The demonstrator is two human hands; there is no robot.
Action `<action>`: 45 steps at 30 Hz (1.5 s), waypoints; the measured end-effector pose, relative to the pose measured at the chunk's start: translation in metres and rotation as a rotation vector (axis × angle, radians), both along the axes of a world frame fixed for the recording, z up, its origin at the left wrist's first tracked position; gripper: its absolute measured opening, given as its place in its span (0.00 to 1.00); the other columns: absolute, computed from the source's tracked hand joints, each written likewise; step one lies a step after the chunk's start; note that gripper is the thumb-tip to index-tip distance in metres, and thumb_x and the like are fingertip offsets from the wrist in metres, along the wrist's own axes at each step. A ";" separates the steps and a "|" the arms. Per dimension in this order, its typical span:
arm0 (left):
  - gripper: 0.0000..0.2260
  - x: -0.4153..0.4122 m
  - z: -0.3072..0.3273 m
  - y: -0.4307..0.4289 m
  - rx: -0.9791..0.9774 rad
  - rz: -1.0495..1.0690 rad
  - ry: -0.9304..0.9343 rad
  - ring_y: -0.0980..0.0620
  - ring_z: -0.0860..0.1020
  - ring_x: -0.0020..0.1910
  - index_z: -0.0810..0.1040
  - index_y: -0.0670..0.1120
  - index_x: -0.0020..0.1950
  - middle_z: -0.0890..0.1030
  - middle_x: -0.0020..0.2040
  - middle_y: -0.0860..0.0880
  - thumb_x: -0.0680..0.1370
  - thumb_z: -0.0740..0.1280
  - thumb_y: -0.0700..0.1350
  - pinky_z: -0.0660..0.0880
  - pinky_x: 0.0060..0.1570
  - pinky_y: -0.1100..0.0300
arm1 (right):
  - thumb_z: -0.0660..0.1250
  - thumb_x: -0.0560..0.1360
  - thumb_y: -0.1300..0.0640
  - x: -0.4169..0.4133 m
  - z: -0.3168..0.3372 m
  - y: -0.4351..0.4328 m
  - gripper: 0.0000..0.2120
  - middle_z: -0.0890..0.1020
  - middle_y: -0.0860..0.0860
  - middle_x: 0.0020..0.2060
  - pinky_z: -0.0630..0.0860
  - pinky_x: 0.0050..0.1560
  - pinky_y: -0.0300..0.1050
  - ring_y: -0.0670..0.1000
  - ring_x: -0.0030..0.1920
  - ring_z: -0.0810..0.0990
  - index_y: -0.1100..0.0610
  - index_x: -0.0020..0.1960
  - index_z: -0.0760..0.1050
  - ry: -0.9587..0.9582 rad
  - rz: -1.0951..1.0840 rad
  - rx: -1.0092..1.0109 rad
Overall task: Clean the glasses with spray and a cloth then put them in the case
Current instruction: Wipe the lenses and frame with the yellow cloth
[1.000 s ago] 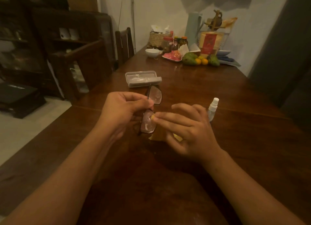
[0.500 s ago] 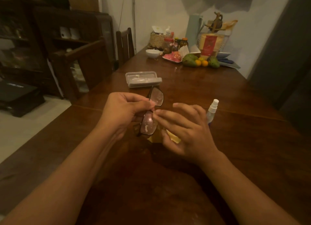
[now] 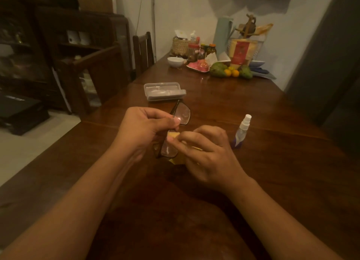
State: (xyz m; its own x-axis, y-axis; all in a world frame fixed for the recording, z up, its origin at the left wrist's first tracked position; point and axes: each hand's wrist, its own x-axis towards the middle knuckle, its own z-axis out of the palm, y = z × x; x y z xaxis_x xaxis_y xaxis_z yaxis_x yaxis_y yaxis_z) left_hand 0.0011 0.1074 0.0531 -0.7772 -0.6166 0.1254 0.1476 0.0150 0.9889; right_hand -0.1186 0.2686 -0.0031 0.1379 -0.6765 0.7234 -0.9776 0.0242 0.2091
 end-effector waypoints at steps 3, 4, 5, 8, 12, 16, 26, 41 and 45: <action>0.04 0.001 0.000 0.000 0.006 0.000 -0.020 0.47 0.83 0.31 0.86 0.39 0.40 0.85 0.36 0.40 0.68 0.78 0.39 0.80 0.31 0.59 | 0.69 0.79 0.55 0.003 0.003 0.000 0.25 0.73 0.45 0.66 0.67 0.58 0.51 0.53 0.61 0.72 0.47 0.75 0.67 0.060 0.074 0.051; 0.04 0.000 0.000 0.000 0.000 0.000 -0.024 0.46 0.84 0.31 0.86 0.39 0.40 0.85 0.36 0.40 0.68 0.78 0.39 0.81 0.32 0.58 | 0.70 0.79 0.56 0.002 0.004 0.000 0.25 0.73 0.45 0.65 0.69 0.57 0.51 0.53 0.61 0.73 0.47 0.74 0.68 0.050 0.092 0.048; 0.04 0.000 0.000 0.000 -0.010 0.000 -0.028 0.46 0.84 0.32 0.86 0.40 0.39 0.85 0.36 0.40 0.68 0.78 0.39 0.82 0.32 0.57 | 0.70 0.79 0.57 0.001 0.004 0.001 0.23 0.75 0.47 0.64 0.72 0.55 0.52 0.54 0.60 0.75 0.49 0.72 0.70 0.007 0.115 0.039; 0.03 0.000 0.000 -0.001 -0.041 0.003 -0.035 0.46 0.84 0.33 0.86 0.41 0.39 0.86 0.37 0.41 0.69 0.78 0.40 0.82 0.34 0.56 | 0.70 0.78 0.63 -0.005 0.004 0.002 0.16 0.80 0.53 0.58 0.78 0.50 0.54 0.55 0.56 0.79 0.58 0.65 0.79 -0.238 0.213 -0.017; 0.02 -0.001 -0.002 -0.005 -0.196 0.114 -0.093 0.49 0.86 0.38 0.87 0.48 0.39 0.87 0.37 0.47 0.70 0.79 0.43 0.82 0.38 0.57 | 0.66 0.78 0.63 -0.017 0.004 0.006 0.13 0.80 0.50 0.57 0.80 0.52 0.50 0.51 0.57 0.79 0.57 0.61 0.80 -0.453 0.146 -0.037; 0.05 -0.004 -0.004 -0.006 -0.294 0.212 -0.167 0.58 0.85 0.35 0.86 0.50 0.37 0.87 0.35 0.54 0.67 0.81 0.45 0.77 0.33 0.65 | 0.64 0.79 0.61 -0.022 0.005 0.009 0.12 0.78 0.42 0.56 0.80 0.55 0.53 0.46 0.58 0.78 0.53 0.59 0.82 -0.652 0.008 0.093; 0.05 -0.006 -0.006 -0.006 -0.369 0.232 -0.216 0.61 0.83 0.31 0.86 0.51 0.39 0.86 0.33 0.56 0.68 0.81 0.47 0.73 0.28 0.72 | 0.63 0.79 0.40 -0.007 0.011 -0.001 0.18 0.76 0.41 0.65 0.72 0.61 0.52 0.46 0.66 0.70 0.41 0.67 0.74 -0.510 -0.233 0.623; 0.03 -0.009 -0.007 0.003 -0.171 0.136 -0.131 0.54 0.85 0.34 0.87 0.47 0.38 0.87 0.35 0.48 0.69 0.79 0.41 0.78 0.32 0.64 | 0.69 0.77 0.59 0.007 0.016 0.000 0.12 0.81 0.42 0.55 0.79 0.55 0.44 0.43 0.57 0.79 0.50 0.59 0.80 -0.730 0.149 -0.044; 0.02 -0.007 -0.004 0.002 -0.105 0.094 -0.078 0.50 0.85 0.35 0.87 0.44 0.38 0.87 0.37 0.44 0.69 0.78 0.40 0.81 0.34 0.58 | 0.70 0.78 0.60 0.012 0.009 -0.008 0.12 0.83 0.53 0.56 0.77 0.53 0.48 0.51 0.55 0.79 0.60 0.60 0.82 -0.410 0.188 -0.053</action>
